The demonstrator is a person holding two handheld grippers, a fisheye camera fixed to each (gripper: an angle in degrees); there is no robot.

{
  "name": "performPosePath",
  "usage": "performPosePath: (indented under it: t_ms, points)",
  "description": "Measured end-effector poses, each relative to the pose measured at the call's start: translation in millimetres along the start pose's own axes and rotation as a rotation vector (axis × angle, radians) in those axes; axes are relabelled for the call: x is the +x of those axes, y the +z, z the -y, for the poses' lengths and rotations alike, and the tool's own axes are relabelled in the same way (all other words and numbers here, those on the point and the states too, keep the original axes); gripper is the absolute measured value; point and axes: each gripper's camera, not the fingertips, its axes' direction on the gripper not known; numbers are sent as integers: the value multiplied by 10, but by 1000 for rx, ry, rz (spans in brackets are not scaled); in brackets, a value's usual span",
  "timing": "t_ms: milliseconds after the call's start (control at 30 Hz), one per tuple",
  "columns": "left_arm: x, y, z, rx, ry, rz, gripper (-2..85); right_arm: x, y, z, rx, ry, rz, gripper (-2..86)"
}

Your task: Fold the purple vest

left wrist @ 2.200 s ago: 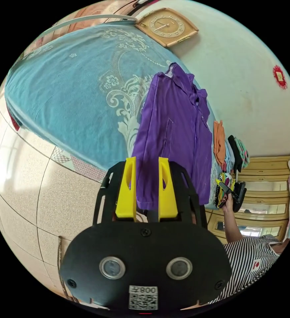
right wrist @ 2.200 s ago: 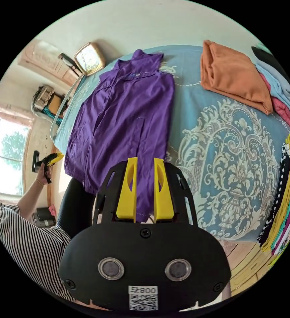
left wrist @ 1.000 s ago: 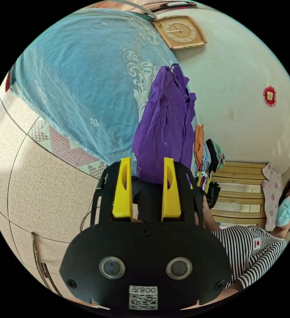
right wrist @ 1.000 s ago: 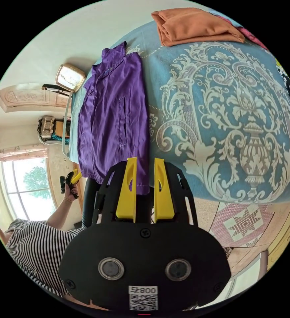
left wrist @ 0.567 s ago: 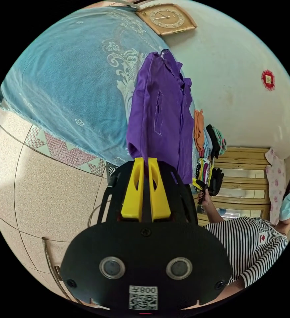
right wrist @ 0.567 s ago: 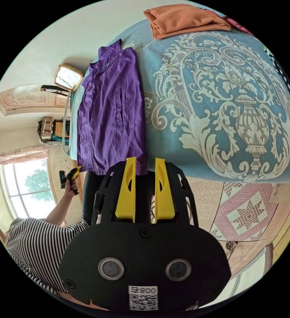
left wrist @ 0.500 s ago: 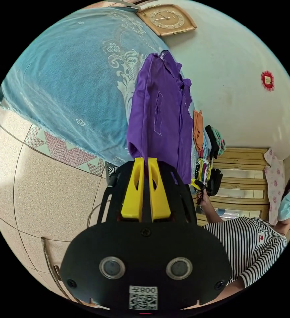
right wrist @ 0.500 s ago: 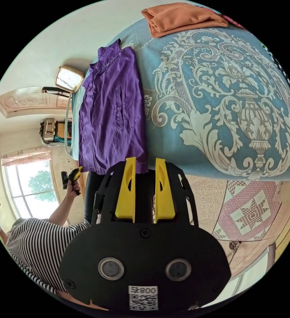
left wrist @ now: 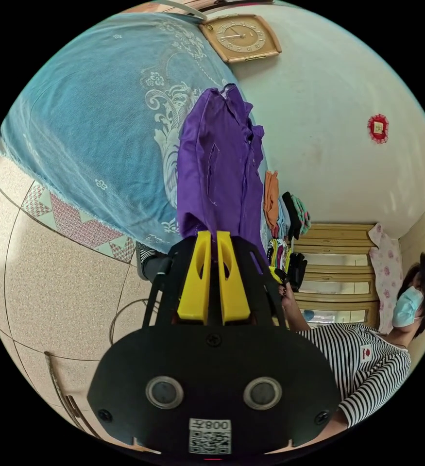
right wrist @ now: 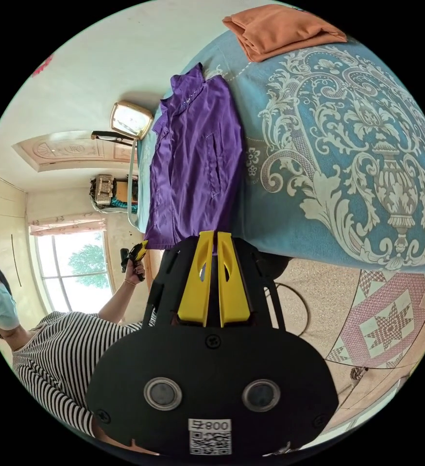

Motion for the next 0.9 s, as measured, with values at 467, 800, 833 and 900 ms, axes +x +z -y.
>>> performPosePath:
  t_ms: [467,800,833,900]
  points:
    - [10,-170,-486,-11,45,-76,21,-204,-449,-574,51,-79,126,10]
    - [81,-314,-914,-33,82,-138,24,-354,-702,-1004,58,-127,163,9]
    - [86,-324,-941,-34,83,-143,24,-361,-717,-1032,58,-130,166,9]
    - [105,-376,-1059,-33,92,-156,25,-389,-772,-1146,59,-139,184,9]
